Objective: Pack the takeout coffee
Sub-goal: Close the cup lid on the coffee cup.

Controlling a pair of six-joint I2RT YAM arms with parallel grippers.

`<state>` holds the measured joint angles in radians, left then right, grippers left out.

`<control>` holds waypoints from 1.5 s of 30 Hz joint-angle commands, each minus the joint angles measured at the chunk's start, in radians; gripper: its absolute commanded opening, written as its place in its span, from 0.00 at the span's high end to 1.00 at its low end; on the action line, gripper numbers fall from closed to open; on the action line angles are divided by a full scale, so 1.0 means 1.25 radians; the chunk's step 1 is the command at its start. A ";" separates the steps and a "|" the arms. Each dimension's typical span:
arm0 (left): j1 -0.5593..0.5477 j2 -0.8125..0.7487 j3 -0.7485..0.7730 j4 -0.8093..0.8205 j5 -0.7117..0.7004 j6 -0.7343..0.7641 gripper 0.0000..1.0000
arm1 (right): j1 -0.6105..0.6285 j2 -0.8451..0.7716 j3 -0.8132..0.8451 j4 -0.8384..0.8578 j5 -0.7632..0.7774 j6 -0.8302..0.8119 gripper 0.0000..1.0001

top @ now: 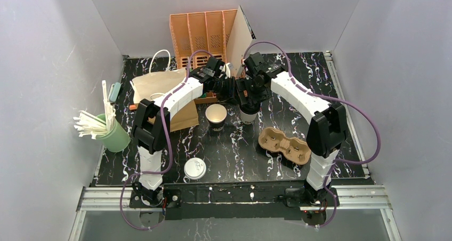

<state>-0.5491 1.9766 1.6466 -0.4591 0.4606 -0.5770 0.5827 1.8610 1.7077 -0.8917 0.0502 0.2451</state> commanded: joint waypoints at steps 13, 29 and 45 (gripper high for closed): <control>0.004 0.010 0.014 -0.023 0.027 0.014 0.75 | 0.014 0.022 0.036 -0.016 0.021 -0.017 0.24; 0.004 0.018 -0.004 -0.022 0.025 0.028 0.84 | 0.018 0.041 0.022 -0.038 0.019 -0.014 0.28; 0.002 0.025 -0.009 -0.020 0.032 0.026 0.84 | 0.018 0.010 -0.102 -0.005 0.012 0.000 0.31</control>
<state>-0.5476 2.0003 1.6451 -0.4503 0.4881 -0.5575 0.5987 1.8473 1.6650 -0.8532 0.0734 0.2348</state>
